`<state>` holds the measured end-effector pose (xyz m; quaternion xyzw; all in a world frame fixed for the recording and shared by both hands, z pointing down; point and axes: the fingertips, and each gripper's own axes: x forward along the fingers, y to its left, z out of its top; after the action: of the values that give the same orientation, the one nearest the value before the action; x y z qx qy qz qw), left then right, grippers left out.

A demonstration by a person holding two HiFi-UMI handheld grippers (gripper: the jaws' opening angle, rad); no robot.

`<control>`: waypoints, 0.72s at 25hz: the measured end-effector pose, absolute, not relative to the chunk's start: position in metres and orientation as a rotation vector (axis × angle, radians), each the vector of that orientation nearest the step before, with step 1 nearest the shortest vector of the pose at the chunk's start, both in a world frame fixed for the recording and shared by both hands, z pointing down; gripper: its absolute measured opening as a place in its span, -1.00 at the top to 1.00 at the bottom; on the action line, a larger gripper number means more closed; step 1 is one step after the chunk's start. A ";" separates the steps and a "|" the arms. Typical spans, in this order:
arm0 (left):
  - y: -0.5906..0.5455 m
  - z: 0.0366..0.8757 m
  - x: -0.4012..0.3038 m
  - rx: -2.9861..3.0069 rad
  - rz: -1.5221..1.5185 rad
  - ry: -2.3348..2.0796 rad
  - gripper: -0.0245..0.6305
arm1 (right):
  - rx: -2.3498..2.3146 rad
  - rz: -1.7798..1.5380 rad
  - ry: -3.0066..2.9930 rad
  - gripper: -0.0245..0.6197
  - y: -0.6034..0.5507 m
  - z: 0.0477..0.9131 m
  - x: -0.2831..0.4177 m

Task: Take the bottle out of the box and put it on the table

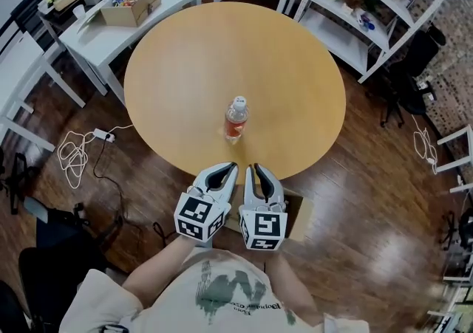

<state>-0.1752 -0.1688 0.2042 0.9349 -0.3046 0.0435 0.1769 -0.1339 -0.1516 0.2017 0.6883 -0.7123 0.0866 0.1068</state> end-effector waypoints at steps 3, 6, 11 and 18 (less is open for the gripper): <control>-0.143 0.199 -0.174 2.658 0.123 -0.854 0.94 | 2.049 0.251 -2.094 0.85 -0.126 0.195 -0.133; -0.120 0.195 -0.172 2.665 0.122 -0.852 0.94 | 2.067 0.249 -2.103 0.91 -0.101 0.188 -0.132; -0.083 0.187 -0.170 2.692 0.116 -0.831 0.94 | 2.093 0.240 -2.122 0.92 -0.066 0.178 -0.135; -0.046 0.176 -0.179 2.725 0.110 -0.826 0.94 | 2.100 0.231 -2.181 0.92 -0.031 0.165 -0.148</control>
<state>-0.1790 -0.0456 0.1757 0.9461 -0.2868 0.0381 0.1456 -0.1481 -0.0313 0.1649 0.6907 -0.7172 0.0760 0.0524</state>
